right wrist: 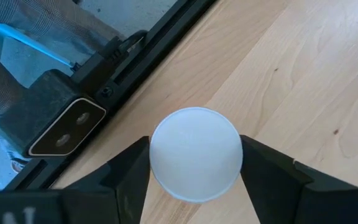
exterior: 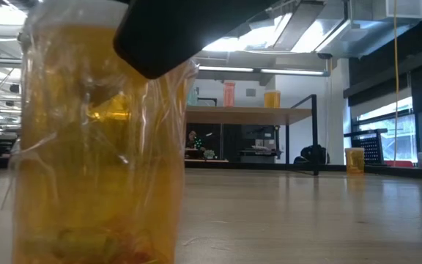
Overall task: Pick and place medicine bottles onto shelf by color
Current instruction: Put the bottom orange pill bottle on the shelf aligned with the other orange pill bottle
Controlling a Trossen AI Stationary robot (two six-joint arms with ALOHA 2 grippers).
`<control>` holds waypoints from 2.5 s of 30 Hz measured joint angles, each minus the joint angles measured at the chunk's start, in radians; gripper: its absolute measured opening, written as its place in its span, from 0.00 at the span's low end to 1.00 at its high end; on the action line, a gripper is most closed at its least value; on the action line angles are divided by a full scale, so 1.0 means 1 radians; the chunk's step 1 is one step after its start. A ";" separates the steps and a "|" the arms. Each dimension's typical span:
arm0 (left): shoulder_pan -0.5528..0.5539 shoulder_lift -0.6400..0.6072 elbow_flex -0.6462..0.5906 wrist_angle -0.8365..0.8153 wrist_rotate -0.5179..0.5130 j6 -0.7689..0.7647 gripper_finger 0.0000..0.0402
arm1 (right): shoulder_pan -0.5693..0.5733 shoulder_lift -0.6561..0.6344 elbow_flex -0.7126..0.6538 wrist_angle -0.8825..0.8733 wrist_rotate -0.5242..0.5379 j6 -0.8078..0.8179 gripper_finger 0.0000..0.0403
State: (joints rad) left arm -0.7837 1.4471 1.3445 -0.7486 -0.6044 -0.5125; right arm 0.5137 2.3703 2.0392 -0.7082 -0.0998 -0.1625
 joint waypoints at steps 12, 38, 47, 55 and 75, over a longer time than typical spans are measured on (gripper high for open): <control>0.000 0.000 0.000 0.000 0.000 0.000 0.38 | 0.000 -0.007 0.000 -0.008 0.000 -0.004 0.56; 0.000 0.000 0.000 0.002 0.000 0.000 0.38 | -0.001 -0.209 0.003 -0.217 0.036 0.012 0.56; 0.016 0.000 0.000 0.002 -0.014 -0.041 0.38 | -0.003 -0.332 0.003 -0.359 0.217 0.083 0.57; 0.071 0.000 0.000 0.002 -0.083 -0.087 0.38 | -0.048 -0.446 0.003 -0.505 0.317 0.181 0.55; 0.178 0.000 0.000 -0.006 -0.138 -0.054 0.38 | -0.383 -0.600 0.003 -0.713 0.369 0.145 0.57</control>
State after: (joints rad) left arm -0.6053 1.4471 1.3445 -0.7548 -0.7425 -0.5663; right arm 0.1311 1.7704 2.0419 -1.4216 0.2687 -0.0175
